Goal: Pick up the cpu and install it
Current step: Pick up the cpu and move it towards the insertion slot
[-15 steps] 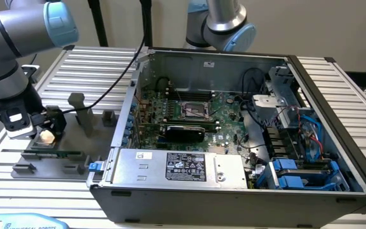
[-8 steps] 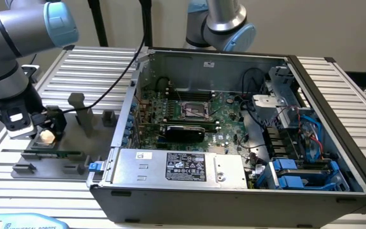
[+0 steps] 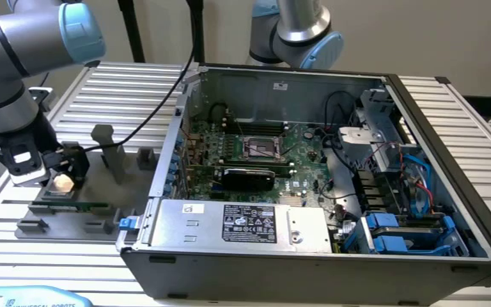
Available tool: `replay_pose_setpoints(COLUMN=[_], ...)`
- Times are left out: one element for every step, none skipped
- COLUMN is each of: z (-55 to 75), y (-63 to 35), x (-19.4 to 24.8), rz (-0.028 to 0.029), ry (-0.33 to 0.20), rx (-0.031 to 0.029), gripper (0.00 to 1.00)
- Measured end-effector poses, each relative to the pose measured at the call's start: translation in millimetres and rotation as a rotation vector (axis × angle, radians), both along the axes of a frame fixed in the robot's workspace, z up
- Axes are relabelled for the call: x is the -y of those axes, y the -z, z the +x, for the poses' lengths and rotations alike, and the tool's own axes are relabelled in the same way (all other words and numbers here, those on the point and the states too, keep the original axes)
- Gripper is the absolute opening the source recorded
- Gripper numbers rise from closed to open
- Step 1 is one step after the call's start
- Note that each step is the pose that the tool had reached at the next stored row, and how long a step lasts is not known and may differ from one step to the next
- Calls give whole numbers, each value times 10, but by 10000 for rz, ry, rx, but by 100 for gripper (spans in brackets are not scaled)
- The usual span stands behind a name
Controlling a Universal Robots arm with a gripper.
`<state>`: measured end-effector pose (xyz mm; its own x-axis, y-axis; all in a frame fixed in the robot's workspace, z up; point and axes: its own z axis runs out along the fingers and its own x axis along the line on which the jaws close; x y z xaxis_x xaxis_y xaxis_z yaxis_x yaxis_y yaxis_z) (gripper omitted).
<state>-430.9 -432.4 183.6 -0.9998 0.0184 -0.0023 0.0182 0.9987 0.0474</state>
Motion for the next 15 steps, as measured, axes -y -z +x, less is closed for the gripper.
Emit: replay_pose_setpoints(z=[0, 0, -2, -6, -7, -7, -7, -7, -8, -8, -8, -8, -8, -8, -8], y=[2, 3, 9, 12, 12, 12, 12, 12, 12, 11, 12, 12, 12, 12, 12], x=[0, 0, 0, 0, 0, 0, 0, 0, 0, 0, 0, 0, 0, 0, 0], rz=[0, 0, 1, -4, -5, -7, -9, -10, -11, -13, -13, -13, -13, -13, -13], ry=[0, 0, 0, 0, 0, 0, 0, 1, 1, 1, 1, 1, 1, 0, 1], rx=[1, 1, 2, 3, 2, 3, 2, 2, 2, 1, 2, 2, 2, 2, 2], gripper=[73, 73, 73, 73, 73, 73, 73, 73, 73, 73, 73, 73, 73, 71, 71])
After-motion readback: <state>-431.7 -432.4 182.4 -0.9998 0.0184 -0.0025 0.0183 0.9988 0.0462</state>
